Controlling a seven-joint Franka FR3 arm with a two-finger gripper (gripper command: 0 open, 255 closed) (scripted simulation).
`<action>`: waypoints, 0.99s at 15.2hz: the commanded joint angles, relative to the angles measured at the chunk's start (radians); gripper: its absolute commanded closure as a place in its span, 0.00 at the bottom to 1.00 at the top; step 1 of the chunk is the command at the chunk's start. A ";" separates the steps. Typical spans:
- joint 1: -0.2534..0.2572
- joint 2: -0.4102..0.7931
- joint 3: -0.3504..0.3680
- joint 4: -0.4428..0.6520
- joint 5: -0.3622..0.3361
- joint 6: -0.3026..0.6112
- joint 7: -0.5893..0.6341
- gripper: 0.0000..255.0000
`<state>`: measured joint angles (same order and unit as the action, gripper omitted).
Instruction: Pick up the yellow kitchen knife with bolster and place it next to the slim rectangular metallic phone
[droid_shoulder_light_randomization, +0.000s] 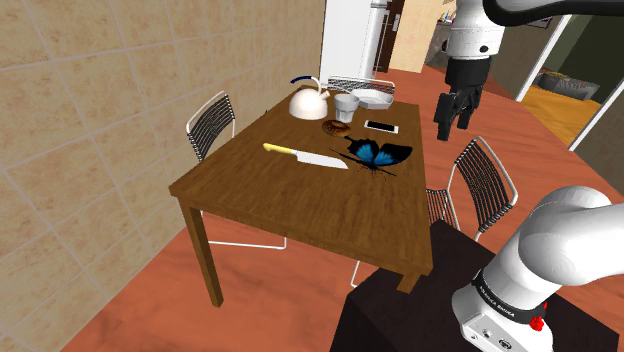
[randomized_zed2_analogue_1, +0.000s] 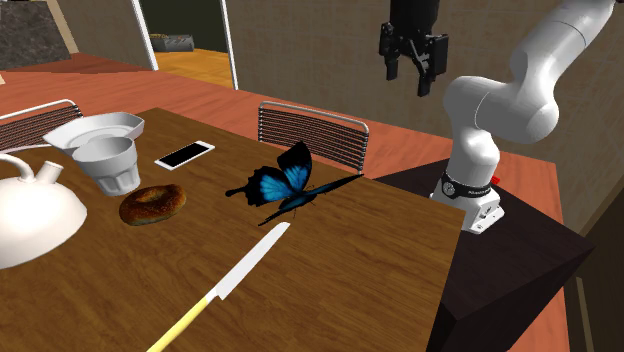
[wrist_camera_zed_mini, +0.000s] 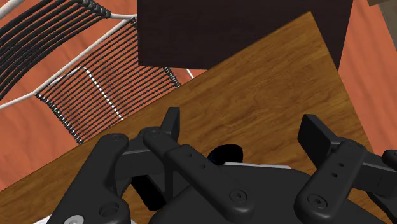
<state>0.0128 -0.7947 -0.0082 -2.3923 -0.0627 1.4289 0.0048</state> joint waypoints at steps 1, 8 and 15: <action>0.000 0.000 0.000 0.000 0.000 0.000 0.000 0.00; 0.034 0.240 -0.027 0.051 -0.009 0.204 -0.091 0.00; 0.065 0.497 -0.038 0.165 0.000 0.359 -0.183 0.00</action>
<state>0.0725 -0.3343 -0.0464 -2.2433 -0.0651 1.7651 -0.1653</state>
